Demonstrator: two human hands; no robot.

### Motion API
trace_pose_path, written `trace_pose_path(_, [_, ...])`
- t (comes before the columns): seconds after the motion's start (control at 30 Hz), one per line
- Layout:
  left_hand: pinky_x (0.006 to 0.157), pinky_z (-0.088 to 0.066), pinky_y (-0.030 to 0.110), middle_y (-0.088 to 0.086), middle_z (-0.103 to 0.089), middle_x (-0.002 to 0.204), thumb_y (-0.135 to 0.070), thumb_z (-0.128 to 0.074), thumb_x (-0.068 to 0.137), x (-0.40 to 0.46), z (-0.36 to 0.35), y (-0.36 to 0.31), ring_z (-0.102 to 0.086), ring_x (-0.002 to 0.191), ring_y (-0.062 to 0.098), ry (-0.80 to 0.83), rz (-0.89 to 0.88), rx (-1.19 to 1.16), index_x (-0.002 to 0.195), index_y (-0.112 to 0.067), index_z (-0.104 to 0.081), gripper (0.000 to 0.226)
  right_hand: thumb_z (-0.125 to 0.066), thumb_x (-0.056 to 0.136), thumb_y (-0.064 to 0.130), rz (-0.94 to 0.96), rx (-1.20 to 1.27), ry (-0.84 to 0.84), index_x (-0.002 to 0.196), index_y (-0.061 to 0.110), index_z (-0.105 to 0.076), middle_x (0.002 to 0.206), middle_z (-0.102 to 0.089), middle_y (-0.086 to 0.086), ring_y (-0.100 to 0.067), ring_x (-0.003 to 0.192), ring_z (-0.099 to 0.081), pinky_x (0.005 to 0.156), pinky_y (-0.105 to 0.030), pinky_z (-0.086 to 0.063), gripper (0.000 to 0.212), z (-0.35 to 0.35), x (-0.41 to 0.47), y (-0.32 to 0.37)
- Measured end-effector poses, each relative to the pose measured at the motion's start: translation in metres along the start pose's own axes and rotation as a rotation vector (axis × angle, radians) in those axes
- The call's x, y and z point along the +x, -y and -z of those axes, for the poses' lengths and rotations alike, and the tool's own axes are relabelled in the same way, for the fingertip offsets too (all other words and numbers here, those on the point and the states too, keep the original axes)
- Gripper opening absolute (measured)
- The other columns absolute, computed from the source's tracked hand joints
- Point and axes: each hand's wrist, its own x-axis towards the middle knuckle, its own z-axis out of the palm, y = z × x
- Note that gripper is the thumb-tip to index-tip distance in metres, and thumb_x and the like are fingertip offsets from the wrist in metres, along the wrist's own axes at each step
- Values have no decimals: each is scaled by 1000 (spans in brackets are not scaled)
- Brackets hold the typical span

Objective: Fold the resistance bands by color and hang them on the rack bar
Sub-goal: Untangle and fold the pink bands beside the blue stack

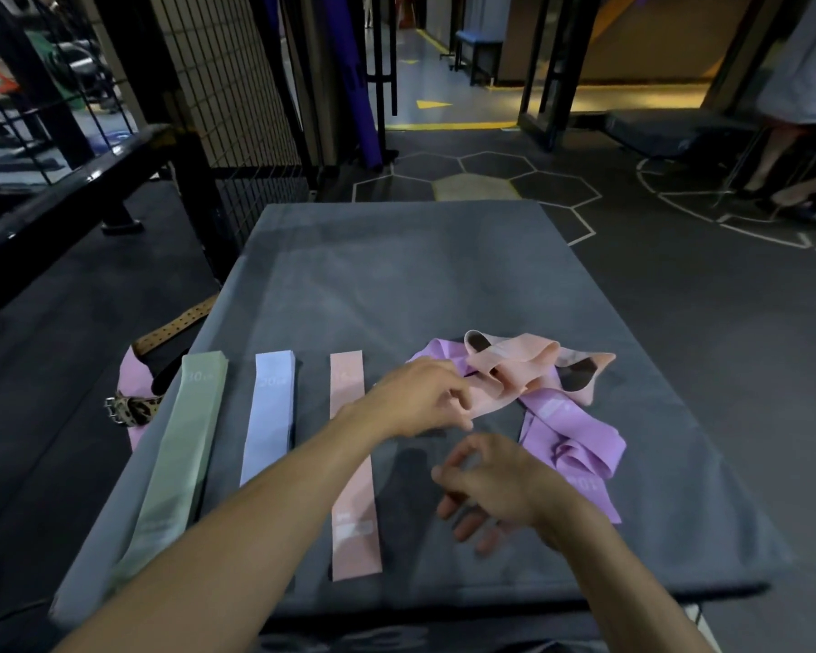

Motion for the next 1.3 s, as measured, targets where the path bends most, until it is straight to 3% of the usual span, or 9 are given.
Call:
trace_pose_path(0.23, [79, -39, 28, -7, -55, 118, -20, -63, 91, 32, 4, -23, -47, 113, 17, -224, 87, 136, 120, -32, -61, 32, -62, 98, 30, -20, 1, -79, 115, 12, -52, 96, -75, -14, -25, 69, -70, 67, -45, -61, 27, 16, -9, 2])
trace_pose_path(0.37, [90, -42, 31, -7, -56, 117, -27, -60, 94, 48, -6, -27, -49, 113, 20, -218, 102, 302, 113, -31, -65, 20, -63, 96, 30, -32, 32, -106, 115, 12, -52, 96, -75, -14, -23, 63, -67, 55, -33, -57, 28, 24, -10, -1])
trace_pose_path(0.53, [81, -46, 32, -10, -63, 111, -25, -55, 99, 47, 7, -26, -52, 105, 19, -363, 65, 157, 106, -31, -72, 20, -61, 95, 28, 7, 35, -169, 112, 16, -54, 87, -75, -8, -21, 58, -66, 50, -28, -55, 22, 33, -8, -9])
trace_pose_path(0.7, [81, -49, 41, -12, -69, 103, -16, -66, 95, 26, 81, -43, -60, 93, 18, -564, -153, 63, 97, -28, -72, 14, -57, 88, 25, 185, -26, -517, 96, 27, -62, 72, -74, 1, -18, 59, -71, 60, -36, -61, 10, 52, -7, -16])
trace_pose_path(0.87, [73, -47, 28, 0, -67, 101, -5, -71, 90, -23, 154, -72, -62, 85, 20, -542, -303, -131, 99, -15, -75, 14, -59, 90, 20, 457, 165, -864, 89, 29, -66, 85, -72, 11, -14, 80, -68, 71, -29, -53, 11, 58, -19, -4])
trace_pose_path(0.93, [71, -50, 28, 6, -67, 104, -5, -70, 92, -38, 166, -84, -63, 82, 23, -503, -343, -224, 100, -9, -75, 11, -60, 94, 19, 568, 246, -812, 98, 30, -68, 97, -71, 12, -9, 94, -66, 79, -21, -49, 14, 51, -24, 5])
trace_pose_path(1.1, [80, -60, 43, 19, -65, 112, 5, -63, 94, -56, 166, -94, -69, 90, 38, -388, -402, -471, 104, -5, -71, 17, -52, 99, 36, 752, 444, -380, 127, 29, -63, 130, -65, 9, -13, 124, -59, 111, -44, -40, 31, 28, -28, 23])
trace_pose_path(1.17, [84, -59, 37, 20, -66, 112, 6, -63, 92, -65, 160, -93, -69, 96, 37, -385, -390, -548, 105, -6, -70, 19, -50, 97, 38, 803, 503, -284, 126, 23, -63, 124, -69, -2, -19, 120, -63, 108, -45, -43, 35, 19, -29, 30])
trace_pose_path(1.3, [88, -55, 26, 7, -72, 110, 10, -62, 91, -87, 144, -82, -71, 99, 22, -439, -329, -689, 101, -13, -69, 25, -58, 94, 31, 816, 600, -184, 105, 0, -64, 99, -61, -39, -34, 81, -61, 74, -45, -50, 33, 3, -30, 40])
